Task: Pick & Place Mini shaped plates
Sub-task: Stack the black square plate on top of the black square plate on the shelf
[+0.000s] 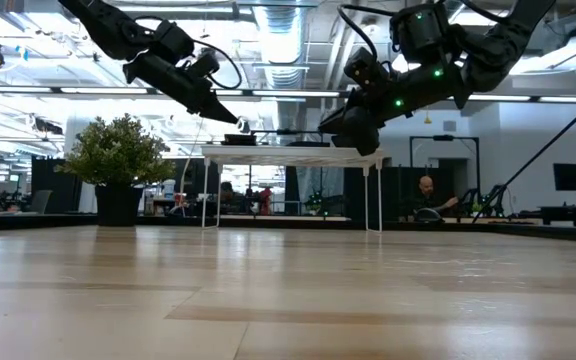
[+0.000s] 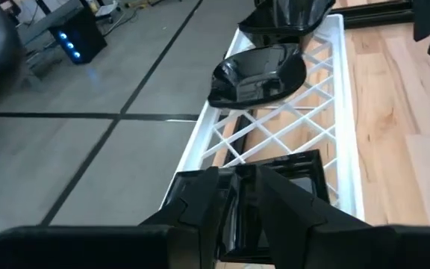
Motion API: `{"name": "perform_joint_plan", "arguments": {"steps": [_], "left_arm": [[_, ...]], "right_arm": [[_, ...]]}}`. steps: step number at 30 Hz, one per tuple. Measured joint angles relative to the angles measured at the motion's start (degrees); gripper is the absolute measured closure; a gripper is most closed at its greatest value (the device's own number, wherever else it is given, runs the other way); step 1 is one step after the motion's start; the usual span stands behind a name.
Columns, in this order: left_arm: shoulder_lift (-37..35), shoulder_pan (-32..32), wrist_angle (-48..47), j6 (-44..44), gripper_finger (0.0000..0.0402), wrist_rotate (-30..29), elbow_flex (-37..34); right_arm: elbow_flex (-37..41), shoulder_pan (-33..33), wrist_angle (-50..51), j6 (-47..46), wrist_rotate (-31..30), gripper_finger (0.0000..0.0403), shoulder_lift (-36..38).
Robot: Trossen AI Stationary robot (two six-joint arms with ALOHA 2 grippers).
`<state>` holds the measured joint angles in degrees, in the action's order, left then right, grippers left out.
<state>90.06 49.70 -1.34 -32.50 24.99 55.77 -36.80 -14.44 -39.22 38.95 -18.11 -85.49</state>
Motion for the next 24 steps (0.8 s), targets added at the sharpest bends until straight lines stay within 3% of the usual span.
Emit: {"name": "perform_joint_plan", "arguments": {"steps": [5,9,16,21,24], "left_arm": [[0.0,-1.7,0.0,0.2,0.0309,4.3,0.0],[0.0,-5.4,0.8,-3.7,0.0309,4.1,-1.3],[0.0,-12.6,13.0,-9.3,0.0309,-12.2,-6.2],[0.0,-14.2,13.3,-9.3,0.0309,-20.9,-7.3],[0.0,-14.6,13.3,-9.3,0.0309,-23.1,-8.5]], "right_arm": [[0.0,0.0,0.0,0.0,0.0,0.0338,0.0],[0.0,0.0,0.0,0.0,0.0,0.0338,0.0],[0.0,0.0,0.0,0.0,0.0,0.0338,0.0],[0.0,0.2,0.0,0.0,0.0,0.0338,0.0],[0.0,0.2,0.0,0.0,0.0,0.0338,0.0]]}}
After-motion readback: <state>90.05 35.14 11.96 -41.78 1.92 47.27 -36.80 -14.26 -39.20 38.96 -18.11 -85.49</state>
